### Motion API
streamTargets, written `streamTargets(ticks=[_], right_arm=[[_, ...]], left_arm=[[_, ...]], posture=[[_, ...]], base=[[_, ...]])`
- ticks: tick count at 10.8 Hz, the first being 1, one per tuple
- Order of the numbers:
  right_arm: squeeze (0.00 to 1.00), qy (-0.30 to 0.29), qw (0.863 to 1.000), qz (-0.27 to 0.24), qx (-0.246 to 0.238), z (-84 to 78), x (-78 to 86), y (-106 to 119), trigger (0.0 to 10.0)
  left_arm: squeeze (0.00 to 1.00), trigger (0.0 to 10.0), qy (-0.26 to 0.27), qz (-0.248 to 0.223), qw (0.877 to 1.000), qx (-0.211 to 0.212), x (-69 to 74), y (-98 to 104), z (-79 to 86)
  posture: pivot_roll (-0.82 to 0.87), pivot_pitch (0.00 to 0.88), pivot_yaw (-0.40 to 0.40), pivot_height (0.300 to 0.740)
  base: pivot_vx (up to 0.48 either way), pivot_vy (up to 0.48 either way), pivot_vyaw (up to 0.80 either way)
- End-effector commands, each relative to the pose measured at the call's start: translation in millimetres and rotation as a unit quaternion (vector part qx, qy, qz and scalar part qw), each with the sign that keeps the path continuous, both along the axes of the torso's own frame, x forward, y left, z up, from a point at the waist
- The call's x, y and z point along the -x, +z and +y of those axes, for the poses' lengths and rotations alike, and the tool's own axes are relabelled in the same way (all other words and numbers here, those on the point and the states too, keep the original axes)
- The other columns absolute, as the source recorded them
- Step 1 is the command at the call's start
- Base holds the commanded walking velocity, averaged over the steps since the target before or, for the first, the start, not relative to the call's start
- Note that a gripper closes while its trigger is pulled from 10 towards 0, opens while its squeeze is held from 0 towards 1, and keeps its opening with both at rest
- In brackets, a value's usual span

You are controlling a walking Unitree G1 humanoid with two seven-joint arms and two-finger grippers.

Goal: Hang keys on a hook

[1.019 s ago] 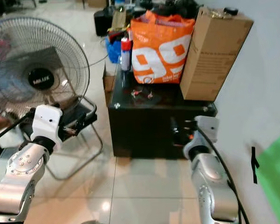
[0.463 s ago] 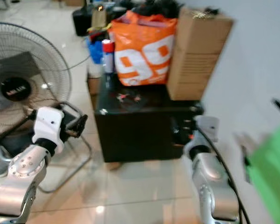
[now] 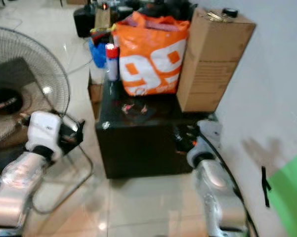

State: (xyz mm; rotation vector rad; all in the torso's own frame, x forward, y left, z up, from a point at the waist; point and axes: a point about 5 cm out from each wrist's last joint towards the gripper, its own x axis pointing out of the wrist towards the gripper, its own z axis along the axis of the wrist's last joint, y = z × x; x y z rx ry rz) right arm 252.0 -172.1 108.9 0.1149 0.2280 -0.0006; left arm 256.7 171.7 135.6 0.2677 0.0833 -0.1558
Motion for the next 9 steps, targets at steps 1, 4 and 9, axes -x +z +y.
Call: streamTargets(ticks=[1, 4, 9], right_arm=[[1.00, 0.003, 1.000, -0.005, 0.004, 2.2, -2.6, 2.8, 10.0], [1.00, 0.001, 1.000, -0.008, 0.005, 1.8, -3.6, 3.2, 10.0], [1.00, 0.002, 1.000, -0.008, 0.015, 0.5, -4.9, 1.9, 10.0]], left_arm=[[0.00, 10.0, 0.010, -0.008, 1.000, -0.008, -0.7, 3.5, 6.3], [0.00, 10.0, 0.010, -0.009, 1.000, -0.008, -0.8, 3.6, 6.8], [0.00, 10.0, 0.007, -0.013, 1.000, -0.010, -2.2, 5.0, 6.4]], posture=[[-0.04, 0.000, -0.045, 0.740], [-0.04, 0.000, -0.043, 0.740], [-0.04, 0.000, -0.043, 0.740]], base=[[0.390, 0.000, 0.00], [0.393, 0.000, 0.00], [0.391, 0.000, 0.00]])
